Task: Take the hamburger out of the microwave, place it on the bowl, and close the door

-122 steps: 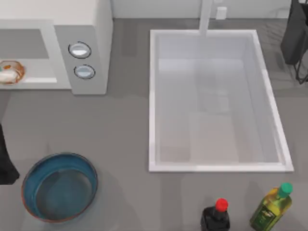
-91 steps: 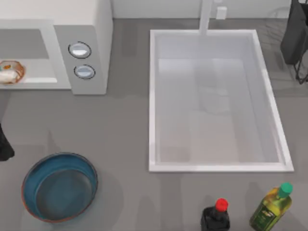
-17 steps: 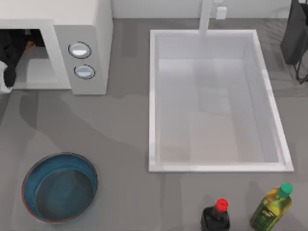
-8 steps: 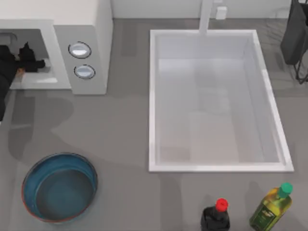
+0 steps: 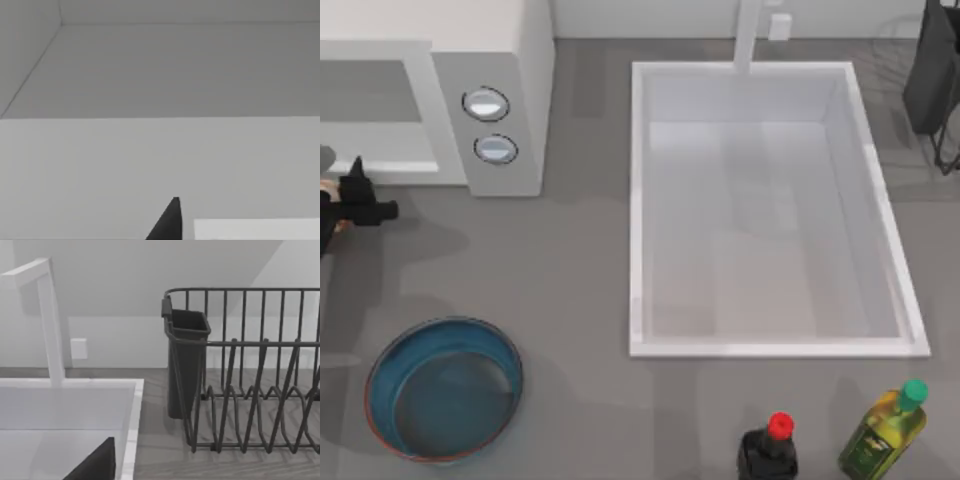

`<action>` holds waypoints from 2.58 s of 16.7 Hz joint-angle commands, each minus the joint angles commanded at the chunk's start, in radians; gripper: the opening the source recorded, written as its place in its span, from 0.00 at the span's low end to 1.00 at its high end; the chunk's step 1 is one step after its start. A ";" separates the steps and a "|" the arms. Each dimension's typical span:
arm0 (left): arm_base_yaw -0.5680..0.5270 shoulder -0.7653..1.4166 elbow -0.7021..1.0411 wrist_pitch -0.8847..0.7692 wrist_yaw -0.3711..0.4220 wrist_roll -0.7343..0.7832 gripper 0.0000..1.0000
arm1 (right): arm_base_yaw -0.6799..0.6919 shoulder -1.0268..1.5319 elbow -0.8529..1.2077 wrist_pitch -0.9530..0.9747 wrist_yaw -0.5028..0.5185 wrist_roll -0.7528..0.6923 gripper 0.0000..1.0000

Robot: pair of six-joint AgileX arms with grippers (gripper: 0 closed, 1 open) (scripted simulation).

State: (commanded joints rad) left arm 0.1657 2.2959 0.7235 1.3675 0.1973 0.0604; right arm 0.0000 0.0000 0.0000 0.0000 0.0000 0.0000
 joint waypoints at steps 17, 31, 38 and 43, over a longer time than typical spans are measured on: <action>-0.002 -0.306 -0.018 -0.274 -0.003 0.004 0.00 | 0.000 0.000 0.000 0.000 0.000 0.000 1.00; -0.025 -0.433 0.015 -0.468 -0.023 -0.051 0.00 | 0.000 0.000 0.000 0.000 0.000 0.000 1.00; -0.201 -0.419 0.253 -0.944 -0.161 -0.548 0.00 | 0.000 0.000 0.000 0.000 0.000 0.000 1.00; -0.389 -0.369 0.474 -1.475 -0.310 -1.123 0.00 | 0.000 0.000 0.000 0.000 0.000 0.000 1.00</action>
State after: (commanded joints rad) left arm -0.2233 1.9265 1.1974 -0.1073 -0.1132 -1.0630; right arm 0.0000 0.0000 0.0000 0.0000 0.0000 0.0000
